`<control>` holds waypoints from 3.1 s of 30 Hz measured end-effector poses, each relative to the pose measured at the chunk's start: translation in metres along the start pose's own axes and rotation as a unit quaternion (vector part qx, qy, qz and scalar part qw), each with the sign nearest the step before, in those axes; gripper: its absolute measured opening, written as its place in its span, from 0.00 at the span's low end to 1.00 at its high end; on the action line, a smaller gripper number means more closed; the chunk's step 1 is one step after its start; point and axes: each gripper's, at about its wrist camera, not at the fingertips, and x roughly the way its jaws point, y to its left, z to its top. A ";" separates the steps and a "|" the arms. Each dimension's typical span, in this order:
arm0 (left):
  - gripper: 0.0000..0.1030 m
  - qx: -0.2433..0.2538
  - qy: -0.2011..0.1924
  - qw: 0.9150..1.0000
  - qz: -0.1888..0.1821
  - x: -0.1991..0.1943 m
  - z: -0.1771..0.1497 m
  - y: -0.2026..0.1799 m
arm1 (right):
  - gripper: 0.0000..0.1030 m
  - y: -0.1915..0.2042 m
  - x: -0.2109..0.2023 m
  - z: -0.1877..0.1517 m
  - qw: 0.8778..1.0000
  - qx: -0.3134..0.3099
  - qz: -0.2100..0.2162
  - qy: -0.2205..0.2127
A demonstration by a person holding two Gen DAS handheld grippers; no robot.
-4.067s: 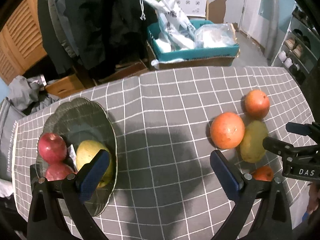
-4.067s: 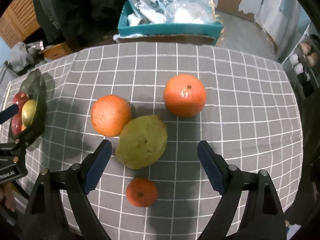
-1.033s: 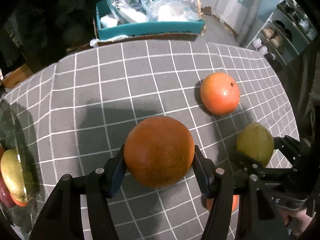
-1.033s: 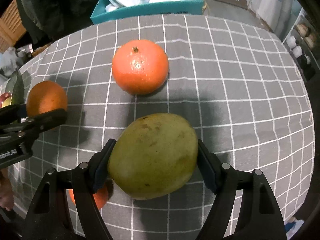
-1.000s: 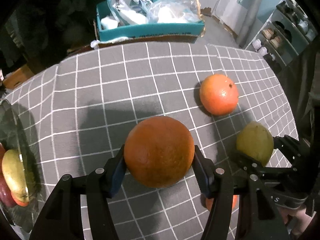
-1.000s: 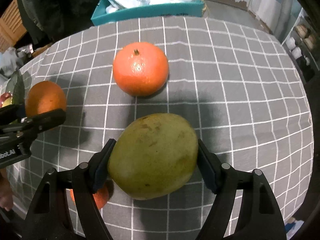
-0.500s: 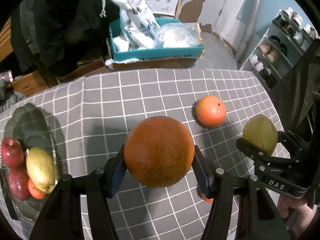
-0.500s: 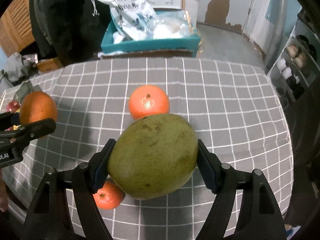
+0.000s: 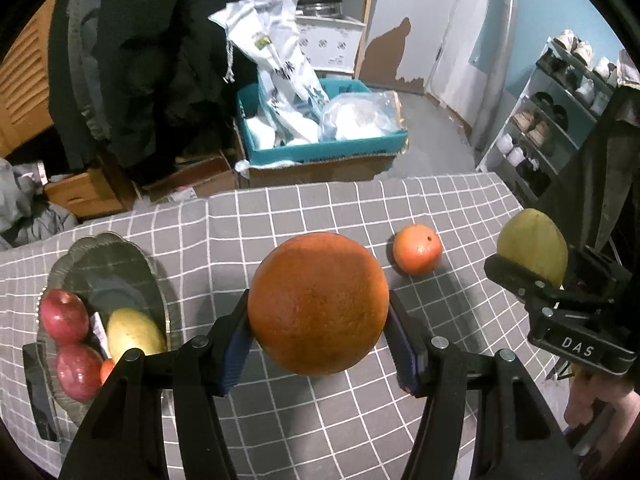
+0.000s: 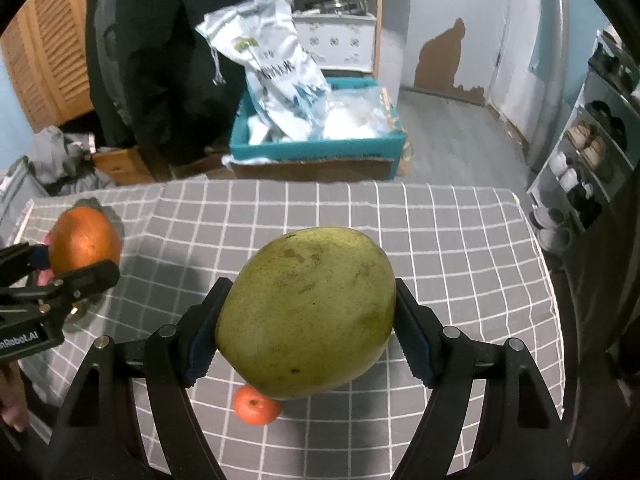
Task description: Organize fruits
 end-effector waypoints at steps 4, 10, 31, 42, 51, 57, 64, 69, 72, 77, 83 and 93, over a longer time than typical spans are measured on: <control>0.61 -0.007 -0.015 1.000 0.001 -0.014 0.002 0.006 | 0.74 0.006 -0.013 0.006 1.000 -0.007 0.001 -0.017; 0.61 -0.013 -0.036 0.999 0.005 -0.036 0.004 0.014 | 0.74 0.015 -0.031 0.017 0.999 -0.011 0.006 -0.041; 0.61 -0.043 -0.077 0.996 0.026 -0.080 0.002 0.056 | 0.74 0.068 -0.055 0.043 0.995 -0.045 0.040 -0.076; 0.61 -0.074 -0.082 0.993 0.052 -0.085 -0.003 0.097 | 0.74 0.108 -0.043 0.055 0.993 -0.063 0.067 -0.070; 0.61 -0.099 -0.079 0.989 0.074 -0.087 -0.010 0.131 | 0.75 0.154 -0.028 0.067 0.990 -0.085 0.092 -0.062; 0.61 -0.118 -0.070 0.987 0.087 -0.083 -0.014 0.158 | 0.74 0.185 -0.015 0.073 0.988 -0.099 0.109 -0.053; 0.61 -0.139 -0.052 0.985 0.092 -0.071 -0.023 0.185 | 0.75 0.214 0.005 0.078 0.985 -0.109 0.129 -0.036; 0.61 -0.157 -0.029 0.982 0.096 -0.051 -0.031 0.202 | 0.75 0.234 0.025 0.077 0.983 -0.116 0.141 -0.019; 0.61 -0.170 -0.013 0.981 0.097 -0.039 -0.036 0.213 | 0.75 0.243 0.038 0.074 0.982 -0.118 0.147 -0.004; 0.61 -0.179 0.009 0.979 0.097 -0.019 -0.043 0.224 | 0.75 0.254 0.056 0.068 0.981 -0.123 0.152 0.015; 0.61 -0.187 0.028 0.978 0.093 -0.005 -0.048 0.229 | 0.75 0.257 0.072 0.064 0.980 -0.123 0.153 0.034; 0.73 -0.176 0.040 0.979 0.094 0.003 -0.048 0.229 | 0.75 0.257 0.084 0.066 0.981 -0.111 0.155 0.045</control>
